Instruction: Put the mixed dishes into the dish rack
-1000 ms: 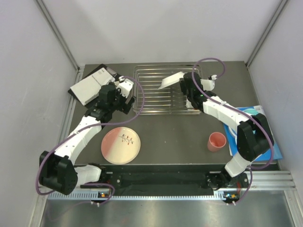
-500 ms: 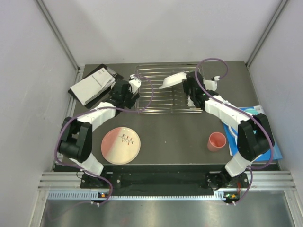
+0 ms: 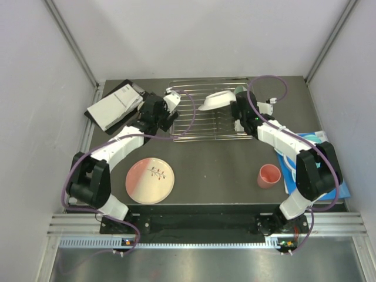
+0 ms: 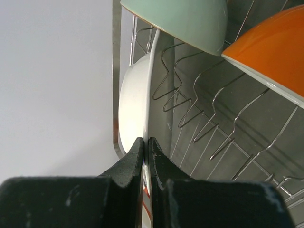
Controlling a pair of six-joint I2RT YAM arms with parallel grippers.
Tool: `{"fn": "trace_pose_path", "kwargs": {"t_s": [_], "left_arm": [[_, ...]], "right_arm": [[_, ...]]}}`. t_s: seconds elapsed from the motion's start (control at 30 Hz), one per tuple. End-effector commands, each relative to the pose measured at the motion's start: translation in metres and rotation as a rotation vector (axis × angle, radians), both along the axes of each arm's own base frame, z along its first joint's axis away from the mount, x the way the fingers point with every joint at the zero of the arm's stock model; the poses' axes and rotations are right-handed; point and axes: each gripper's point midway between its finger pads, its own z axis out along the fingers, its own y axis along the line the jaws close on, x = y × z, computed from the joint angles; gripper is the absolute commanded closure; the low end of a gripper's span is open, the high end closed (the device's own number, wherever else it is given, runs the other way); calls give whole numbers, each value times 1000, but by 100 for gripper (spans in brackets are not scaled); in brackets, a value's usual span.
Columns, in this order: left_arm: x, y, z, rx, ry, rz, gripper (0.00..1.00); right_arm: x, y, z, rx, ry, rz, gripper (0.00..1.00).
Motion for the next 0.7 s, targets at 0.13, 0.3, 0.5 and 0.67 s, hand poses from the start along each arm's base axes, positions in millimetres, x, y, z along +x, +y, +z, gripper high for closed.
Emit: {"fn": "trace_pose_path", "kwargs": {"t_s": [0.13,0.3,0.5,0.67], "left_arm": [[29,-13,53,27,-157,-63,1],[46,-19,35,68,-146,-64,1],[40,-22,16,65,-118,-67,1],[29,-39,15,52,-115,-112,1]], "right_arm": [[2,-2,35,81,-73,-16,100],[-5,-20,34,48,-73,-64,97],[-5,-28,36,19,-67,-78,75],[-2,-24,36,16,-66,-65,73]]}}
